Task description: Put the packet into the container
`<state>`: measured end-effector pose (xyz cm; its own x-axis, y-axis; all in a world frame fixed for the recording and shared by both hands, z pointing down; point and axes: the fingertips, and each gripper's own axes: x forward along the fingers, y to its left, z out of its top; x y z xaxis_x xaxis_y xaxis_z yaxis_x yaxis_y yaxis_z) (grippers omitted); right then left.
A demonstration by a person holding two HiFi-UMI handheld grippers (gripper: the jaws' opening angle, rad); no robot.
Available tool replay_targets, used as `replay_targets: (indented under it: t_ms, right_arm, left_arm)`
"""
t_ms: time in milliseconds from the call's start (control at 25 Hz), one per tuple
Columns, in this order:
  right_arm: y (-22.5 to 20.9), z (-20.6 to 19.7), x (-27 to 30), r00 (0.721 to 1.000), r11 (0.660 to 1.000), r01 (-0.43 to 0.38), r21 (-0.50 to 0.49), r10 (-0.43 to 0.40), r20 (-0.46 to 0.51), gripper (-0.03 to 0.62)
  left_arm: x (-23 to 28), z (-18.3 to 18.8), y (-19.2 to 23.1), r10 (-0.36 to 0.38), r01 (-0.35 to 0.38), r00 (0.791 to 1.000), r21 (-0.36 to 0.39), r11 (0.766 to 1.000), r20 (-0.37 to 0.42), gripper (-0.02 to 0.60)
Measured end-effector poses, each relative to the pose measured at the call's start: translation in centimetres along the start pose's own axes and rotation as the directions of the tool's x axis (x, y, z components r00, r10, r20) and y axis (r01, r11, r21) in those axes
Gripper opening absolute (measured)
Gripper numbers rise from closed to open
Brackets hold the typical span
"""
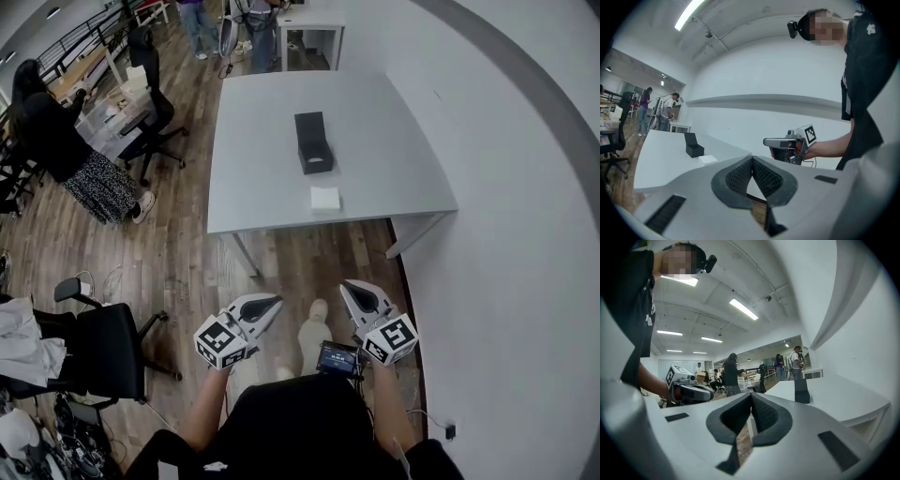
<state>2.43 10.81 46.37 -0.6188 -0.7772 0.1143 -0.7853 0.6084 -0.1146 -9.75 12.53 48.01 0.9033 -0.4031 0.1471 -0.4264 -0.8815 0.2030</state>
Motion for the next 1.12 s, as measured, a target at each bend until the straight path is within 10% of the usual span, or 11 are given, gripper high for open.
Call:
replay_targets:
  t_ms: [400,960,1120]
  right_arm:
    - [-13.6,3.4,10.1,0.997,0.996,-0.079,-0.030,0.079,0.002,0.021]
    - [-23.2,-0.2,18.0,0.930,0.947,-0.293,-0.133,0.250,-0.269,0.026]
    - [-23.0,-2.7,20.2,0.871,0.912,-0.381,-0.153,0.299,-0.391,0.197]
  left_arm:
    - [10.0,5.2,11.5,0.063,-0.063,0.998,0.020,0.998,0.003,0.008]
    - [19.9,5.8,20.2,0.116,-0.117,0.992,-0.028,0.993,-0.046,0.008]
    - [19.5,5.1,22.2,0.135,-0.139,0.989,-0.062,0.988,-0.055,0.008]
